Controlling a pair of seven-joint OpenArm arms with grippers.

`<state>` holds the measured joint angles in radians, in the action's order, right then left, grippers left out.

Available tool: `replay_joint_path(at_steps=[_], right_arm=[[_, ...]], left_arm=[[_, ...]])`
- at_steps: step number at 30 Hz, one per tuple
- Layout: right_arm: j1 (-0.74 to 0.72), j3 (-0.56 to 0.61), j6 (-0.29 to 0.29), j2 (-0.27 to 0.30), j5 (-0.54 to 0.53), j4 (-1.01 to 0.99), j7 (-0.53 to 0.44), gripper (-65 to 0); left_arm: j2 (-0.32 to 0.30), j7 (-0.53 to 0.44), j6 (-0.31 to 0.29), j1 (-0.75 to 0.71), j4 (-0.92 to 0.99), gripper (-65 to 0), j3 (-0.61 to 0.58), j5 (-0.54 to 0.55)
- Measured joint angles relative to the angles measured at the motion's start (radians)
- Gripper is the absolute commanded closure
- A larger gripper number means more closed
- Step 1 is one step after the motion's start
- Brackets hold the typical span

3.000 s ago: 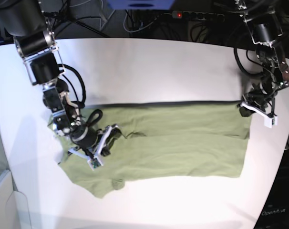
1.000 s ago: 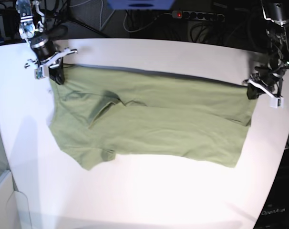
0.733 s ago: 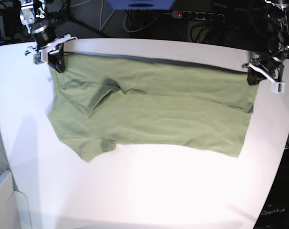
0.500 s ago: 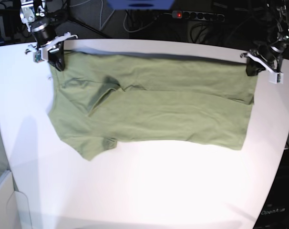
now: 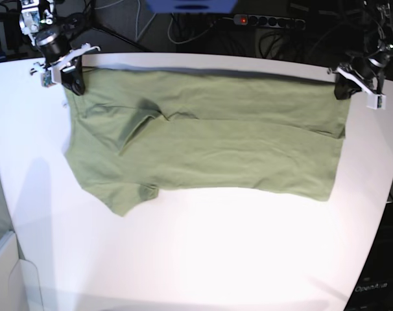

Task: Fold the T-shirt properly
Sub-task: 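Pull both held corners back toward the arms, straightening the shirt, then release the right gripper and move it to the sleeve edge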

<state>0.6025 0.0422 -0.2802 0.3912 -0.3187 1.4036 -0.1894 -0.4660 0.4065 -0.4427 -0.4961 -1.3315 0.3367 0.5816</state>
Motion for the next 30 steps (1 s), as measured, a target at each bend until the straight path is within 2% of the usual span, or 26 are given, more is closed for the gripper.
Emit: replay_joint_path(at_steps=[8, 20, 25, 30], right_arm=[[0.052, -0.052, 0.027, 0.000, 0.045, 0.149, 0.168, -0.1], [0.018, -0.044, 0.029, 0.024, 0.051, 0.171, 0.197, -0.3], [-0.005, -0.045, 0.026, 0.024, 0.051, 0.176, 0.200, -0.3], [-0.003, -0.045, 0.026, 0.024, 0.052, 0.178, 0.201, -0.3]], left_arm=[[0.005, 0.013, -0.004, 0.004, 0.000, -2.7, 0.013, 0.001], [0.037, 0.080, -0.034, 0.006, 0.000, -2.7, 0.105, 0.004], [0.043, 0.136, -0.150, 0.002, 0.006, -2.7, 0.173, -0.021], [0.072, 0.137, -0.172, 0.003, 0.010, -2.7, 0.211, -0.027]])
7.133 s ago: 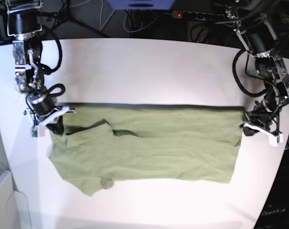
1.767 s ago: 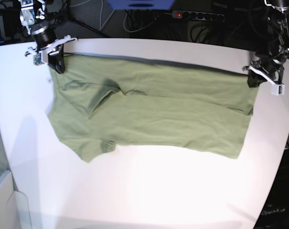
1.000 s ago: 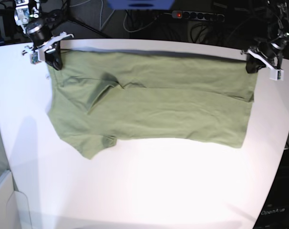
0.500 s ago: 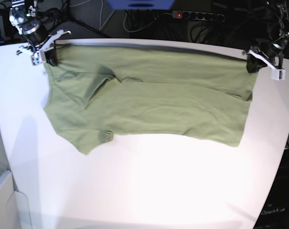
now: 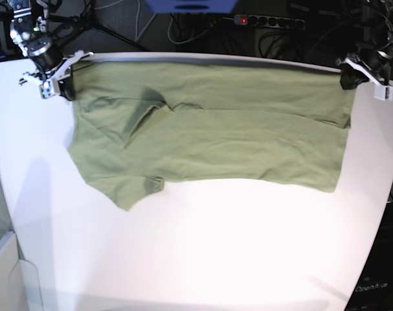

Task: Fold the T-shirt properly
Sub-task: 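Release the right gripper and move it to the sleeve edge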

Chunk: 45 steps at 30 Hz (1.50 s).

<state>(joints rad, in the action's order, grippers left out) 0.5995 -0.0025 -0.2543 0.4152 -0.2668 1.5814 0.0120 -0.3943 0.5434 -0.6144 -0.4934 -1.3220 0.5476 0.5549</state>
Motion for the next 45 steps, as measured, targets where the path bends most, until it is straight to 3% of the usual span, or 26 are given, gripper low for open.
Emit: replay_joint_path(at_steps=[13, 23, 26, 31, 33, 42, 45], right_arm=[[-0.026, 0.000, 0.000, 0.020, 0.006, 0.000, 0.001, -0.4], [-0.042, 0.000, -0.001, 0.019, 0.006, 0.000, 0.004, -0.7], [-0.045, 0.000, 0.000, 0.020, 0.007, 0.000, 0.005, -0.7], [-0.048, 0.000, -0.002, 0.019, 0.007, 0.000, 0.006, -0.7], [-0.056, 0.000, 0.000, 0.019, 0.007, 0.000, 0.007, -0.7], [-0.078, 0.000, 0.000, 0.019, 0.008, 0.052, 0.021, -0.7], [-0.117, 0.001, -0.006, 0.029, 0.008, 0.092, 0.080, -0.7]], left_arm=[[0.003, 0.063, -0.005, 0.073, 0.007, -3.2, 0.005, -0.027], [0.081, 0.063, 0.047, 0.077, -0.084, -4.1, 0.007, -0.081], [0.096, 0.099, 0.042, 0.051, -0.152, -13.3, -0.002, -0.098], [0.137, 0.137, 0.027, 0.008, -0.236, -42.4, 0.012, -0.106], [0.163, 0.151, 0.025, 0.008, -0.253, -49.6, 0.053, -0.114], [0.172, 0.176, 0.039, 0.002, -0.264, -42.7, 0.123, -0.145], [0.172, 0.176, 0.039, 0.003, -0.264, -42.8, 0.123, -0.144]])
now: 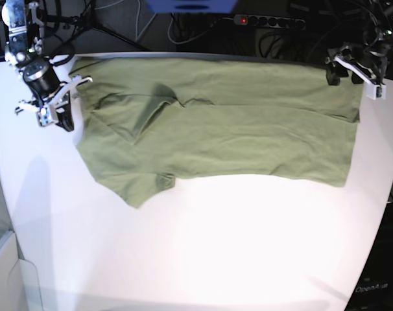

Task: Fold the T-shirt properly
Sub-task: 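Release the right gripper and move it to the sleeve edge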

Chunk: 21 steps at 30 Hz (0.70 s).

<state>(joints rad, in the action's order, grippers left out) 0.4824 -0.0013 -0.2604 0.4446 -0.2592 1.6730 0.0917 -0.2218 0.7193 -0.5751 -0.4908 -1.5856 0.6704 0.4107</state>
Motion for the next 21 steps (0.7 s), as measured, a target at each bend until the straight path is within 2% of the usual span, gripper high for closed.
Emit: replay_joint_path(at_steps=[3, 10, 13, 15, 17, 19, 21], right_arm=[[-0.037, 0.001, 0.011, 0.011, -0.001, 0.021, 0.069, -0.7], [-0.085, 0.005, 0.002, 0.010, -0.001, 0.030, 0.108, -0.7], [-0.095, 0.005, -0.003, 0.009, -0.001, 0.027, 0.118, -0.7], [-0.109, 0.004, -0.049, 0.010, 0.000, 0.026, 0.119, -0.7], [-0.129, 0.004, -0.084, 0.007, -0.001, 0.026, 0.119, -0.7], [-0.142, 0.004, -0.098, 0.006, 0.000, 0.024, 0.121, -0.7], [-0.170, 0.003, -0.126, 0.006, 0.001, 0.023, 0.184, -0.7]], left_arm=[[0.000, 0.000, 0.000, 0.000, 0.000, -42.9, 0.000, 0.001], [0.005, 0.005, 0.003, 0.016, -0.116, -43.1, -0.003, 0.006], [0.006, 0.080, 0.003, 0.025, -0.159, -43.1, -0.003, 0.004], [0.011, 0.142, 0.004, 0.054, -0.183, -42.9, -0.001, -0.004], [0.017, 0.161, 0.003, 0.082, -0.201, -42.8, 0.000, -0.002], [0.017, 0.186, 0.003, 0.098, -0.205, -42.8, 0.000, 0.003], [0.014, 0.190, 0.004, 0.100, -0.200, -42.8, 0.000, 0.000]])
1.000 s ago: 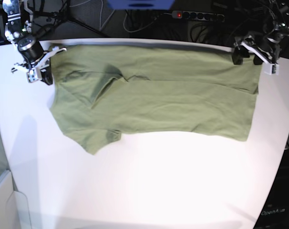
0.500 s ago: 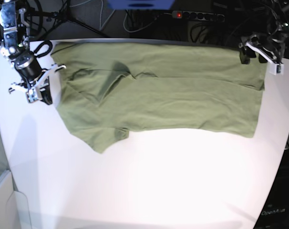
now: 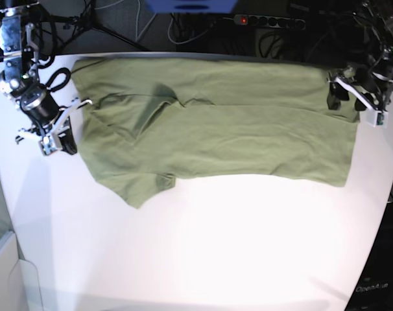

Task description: Fold the T-shirt properly

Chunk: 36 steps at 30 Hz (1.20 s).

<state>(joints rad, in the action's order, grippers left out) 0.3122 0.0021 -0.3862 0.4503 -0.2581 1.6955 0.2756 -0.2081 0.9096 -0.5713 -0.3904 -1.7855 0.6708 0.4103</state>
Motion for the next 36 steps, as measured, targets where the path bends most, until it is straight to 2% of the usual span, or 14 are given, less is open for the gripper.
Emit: replay_joint_path(at_steps=[4, 6, 10, 12, 13, 19, 23, 28, 32, 33, 36], right_arm=[[-0.151, -0.001, -0.129, -0.006, -0.001, -0.071, 0.111, -0.9], [-0.239, -0.008, -0.191, -0.035, 0.002, -0.118, 0.186, -2.5], [-0.384, 0.002, -0.304, -0.067, 0.000, -0.225, 0.297, -14.2], [-0.459, 0.024, -0.312, -0.078, 0.014, -0.285, 0.354, -20.2], [-0.489, 0.032, -0.312, -0.089, 0.013, -0.312, 0.352, -22.1], [-0.587, 0.081, -0.312, -0.118, 0.008, -0.403, 0.360, -29.2], [-0.666, 0.158, -0.312, -0.121, 0.013, -0.565, 0.319, -30.2], [-0.742, 0.200, -0.312, -0.148, 0.007, -0.750, 0.209, -30.2], [-0.779, 0.201, -0.312, -0.148, 0.011, -0.832, 0.159, -30.2], [-0.787, 0.214, -0.298, -0.151, 0.010, -0.847, 0.148, -30.2], [-0.818, 0.266, -0.309, -0.153, 0.009, -0.894, 0.128, -30.2]], left_arm=[[0.002, 0.003, 0.003, 0.016, 0.002, -42.8, 0.043, -0.003], [-0.004, 0.001, 0.003, 0.020, 0.002, -42.9, 0.058, -0.005], [-0.002, 0.007, 0.002, 0.022, -0.001, -42.9, 0.072, -0.003], [-0.005, 0.002, 0.003, 0.023, 0.000, -42.9, 0.087, -0.005], [-0.005, 0.003, 0.003, 0.022, 0.000, -42.9, 0.094, -0.007], [-0.002, 0.004, 0.003, 0.019, 0.005, -42.9, 0.111, -0.005], [-0.002, 0.004, 0.003, 0.017, 0.005, -42.9, 0.121, -0.006], [-0.002, 0.010, 0.003, 0.016, 0.005, -43.0, 0.120, -0.007], [-0.003, 0.007, 0.003, 0.016, 0.005, -43.0, 0.120, -0.007], [-0.002, 0.007, 0.003, 0.016, 0.005, -43.0, 0.120, -0.007], [-0.002, 0.007, 0.003, 0.016, 0.005, -43.0, 0.120, -0.007]])
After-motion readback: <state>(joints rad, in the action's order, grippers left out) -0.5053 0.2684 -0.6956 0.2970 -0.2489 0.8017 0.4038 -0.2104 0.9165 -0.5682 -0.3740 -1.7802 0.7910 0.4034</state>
